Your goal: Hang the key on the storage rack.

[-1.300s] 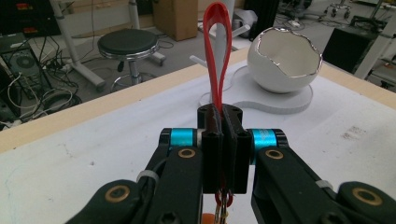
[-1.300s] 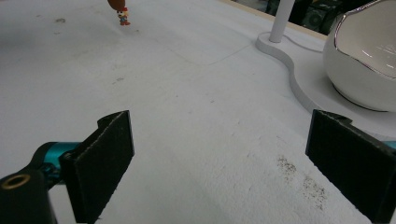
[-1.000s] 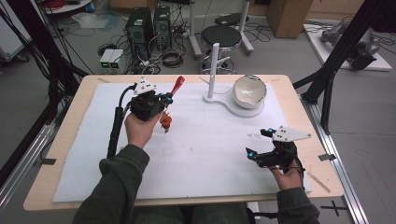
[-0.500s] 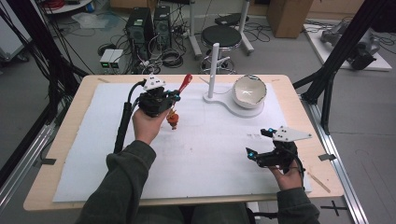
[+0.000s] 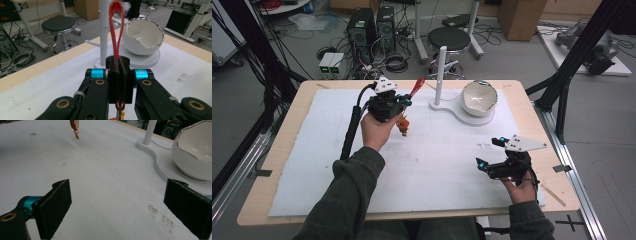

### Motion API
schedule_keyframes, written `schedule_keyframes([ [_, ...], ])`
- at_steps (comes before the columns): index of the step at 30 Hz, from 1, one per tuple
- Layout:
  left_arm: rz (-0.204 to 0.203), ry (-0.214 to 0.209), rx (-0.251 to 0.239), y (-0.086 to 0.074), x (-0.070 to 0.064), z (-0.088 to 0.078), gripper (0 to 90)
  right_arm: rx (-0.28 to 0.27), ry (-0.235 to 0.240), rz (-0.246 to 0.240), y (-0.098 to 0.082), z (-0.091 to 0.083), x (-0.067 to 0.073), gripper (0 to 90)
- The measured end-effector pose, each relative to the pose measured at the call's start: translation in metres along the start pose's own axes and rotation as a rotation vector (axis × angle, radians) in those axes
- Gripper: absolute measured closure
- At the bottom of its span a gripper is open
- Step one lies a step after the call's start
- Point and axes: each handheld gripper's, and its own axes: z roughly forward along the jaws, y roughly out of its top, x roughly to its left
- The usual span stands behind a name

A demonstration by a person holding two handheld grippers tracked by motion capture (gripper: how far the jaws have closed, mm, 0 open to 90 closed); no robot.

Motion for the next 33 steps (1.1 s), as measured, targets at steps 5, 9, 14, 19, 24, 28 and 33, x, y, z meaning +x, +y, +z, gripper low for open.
schedule_keyframes([
  [5, -0.007, 0.003, 0.006, 0.000, 0.001, 0.004, 86.6, -0.002, -0.002, 0.002, 0.000, 0.000, 0.000, 6.7],
  [9, -0.005, -0.005, 0.007, 0.003, -0.002, 0.007, 86.6, -0.004, -0.001, 0.000, 0.000, 0.000, 0.000, 6.7],
  [14, 0.010, -0.010, 0.009, 0.008, -0.006, 0.011, 86.6, -0.004, -0.003, -0.002, 0.000, 0.000, -0.001, 6.7],
  [19, 0.019, -0.013, 0.011, 0.012, -0.008, 0.015, 86.5, -0.007, -0.002, 0.005, 0.000, -0.001, 0.000, 6.7],
  [24, 0.021, -0.017, 0.011, 0.015, -0.010, 0.020, 86.6, -0.011, -0.003, 0.005, -0.001, -0.002, -0.001, 6.7],
  [28, 0.017, -0.017, 0.017, 0.017, -0.011, 0.026, 86.6, -0.010, 0.000, 0.006, -0.001, -0.001, -0.001, 6.7],
  [33, 0.011, -0.014, 0.020, 0.021, -0.011, 0.034, 86.6, -0.008, -0.001, 0.011, -0.001, -0.001, -0.001, 6.7],
])
